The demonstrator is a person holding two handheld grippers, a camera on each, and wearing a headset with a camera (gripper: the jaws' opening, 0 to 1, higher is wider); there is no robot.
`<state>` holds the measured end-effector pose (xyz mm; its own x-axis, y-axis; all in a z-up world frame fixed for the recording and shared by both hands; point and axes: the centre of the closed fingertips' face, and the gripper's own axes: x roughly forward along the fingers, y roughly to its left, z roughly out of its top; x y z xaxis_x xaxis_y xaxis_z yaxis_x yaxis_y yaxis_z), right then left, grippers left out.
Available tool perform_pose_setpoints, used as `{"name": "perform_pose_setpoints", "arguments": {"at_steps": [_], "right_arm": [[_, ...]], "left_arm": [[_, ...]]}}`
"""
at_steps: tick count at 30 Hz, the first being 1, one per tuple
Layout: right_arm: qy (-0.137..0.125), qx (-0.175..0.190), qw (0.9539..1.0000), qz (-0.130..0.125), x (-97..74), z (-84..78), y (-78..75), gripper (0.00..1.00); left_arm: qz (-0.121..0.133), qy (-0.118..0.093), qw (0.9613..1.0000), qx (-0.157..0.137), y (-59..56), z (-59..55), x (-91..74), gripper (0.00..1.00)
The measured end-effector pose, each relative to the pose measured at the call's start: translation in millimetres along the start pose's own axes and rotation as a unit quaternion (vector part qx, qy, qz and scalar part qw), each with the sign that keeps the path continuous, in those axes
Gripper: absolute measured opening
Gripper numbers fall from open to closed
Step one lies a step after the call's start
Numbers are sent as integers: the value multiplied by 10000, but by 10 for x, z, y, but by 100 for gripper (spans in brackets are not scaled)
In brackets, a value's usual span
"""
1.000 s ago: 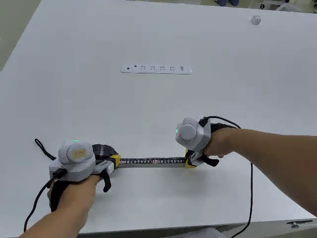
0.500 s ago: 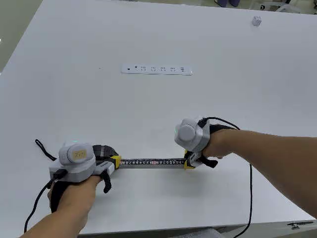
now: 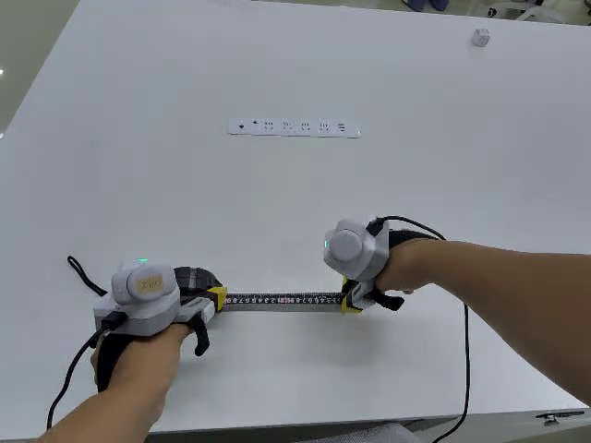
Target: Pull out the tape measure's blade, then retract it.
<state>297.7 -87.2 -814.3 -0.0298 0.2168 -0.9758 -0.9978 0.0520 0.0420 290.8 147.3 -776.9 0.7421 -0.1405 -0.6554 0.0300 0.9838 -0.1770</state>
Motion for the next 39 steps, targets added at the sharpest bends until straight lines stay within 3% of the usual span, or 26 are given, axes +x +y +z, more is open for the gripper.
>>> {"name": "perform_pose_setpoints", "arguments": {"at_steps": [39], "right_arm": [[-53, -1, 10000, -2, 15, 128, 13, 14]], "left_arm": [[2, -25, 10000, -20, -16, 8, -21, 58]]}}
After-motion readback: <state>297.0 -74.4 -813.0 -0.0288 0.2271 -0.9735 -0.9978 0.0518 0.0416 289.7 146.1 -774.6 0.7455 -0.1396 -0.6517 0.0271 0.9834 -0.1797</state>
